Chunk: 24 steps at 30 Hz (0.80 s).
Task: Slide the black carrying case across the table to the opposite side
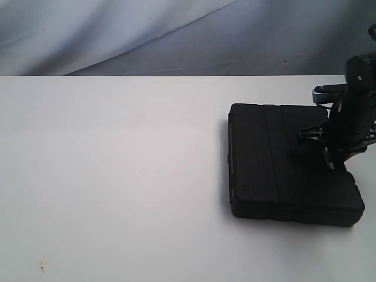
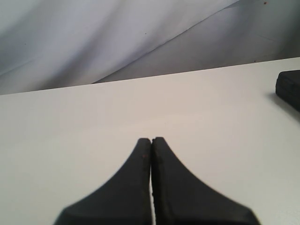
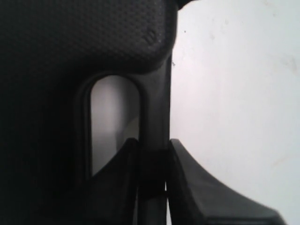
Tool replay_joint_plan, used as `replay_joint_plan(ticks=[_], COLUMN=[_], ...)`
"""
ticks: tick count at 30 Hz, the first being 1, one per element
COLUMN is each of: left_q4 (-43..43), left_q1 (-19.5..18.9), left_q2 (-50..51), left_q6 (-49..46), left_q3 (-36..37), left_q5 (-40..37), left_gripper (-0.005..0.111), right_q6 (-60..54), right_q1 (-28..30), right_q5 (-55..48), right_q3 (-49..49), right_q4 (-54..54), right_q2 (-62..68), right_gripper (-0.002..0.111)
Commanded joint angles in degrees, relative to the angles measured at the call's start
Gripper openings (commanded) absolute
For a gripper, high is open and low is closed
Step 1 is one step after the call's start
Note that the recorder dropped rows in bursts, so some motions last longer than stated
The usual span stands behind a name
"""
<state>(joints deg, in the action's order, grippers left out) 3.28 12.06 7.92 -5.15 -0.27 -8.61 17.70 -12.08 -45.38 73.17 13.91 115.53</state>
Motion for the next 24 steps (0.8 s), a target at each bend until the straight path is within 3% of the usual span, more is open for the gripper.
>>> replay_joint_plan(ticks=[1,24], left_q4=[0.03,0.03], left_q1=[-0.15,-0.15], left_q2=[-0.38,-0.38], left_q6=[0.16,0.16], left_q3=[0.27,0.27], left_q5=[0.62,0.62], left_gripper=[0.000,0.000], right_q6=[-0.42,-0.93], right_q1=[1.19,1.54], right_q5=[-1.15,-0.64], right_q3=[-0.16,-0.16], right_q4=[2.34,2.12], right_q2=[-0.77,-0.77], right_gripper=[0.000,0.000])
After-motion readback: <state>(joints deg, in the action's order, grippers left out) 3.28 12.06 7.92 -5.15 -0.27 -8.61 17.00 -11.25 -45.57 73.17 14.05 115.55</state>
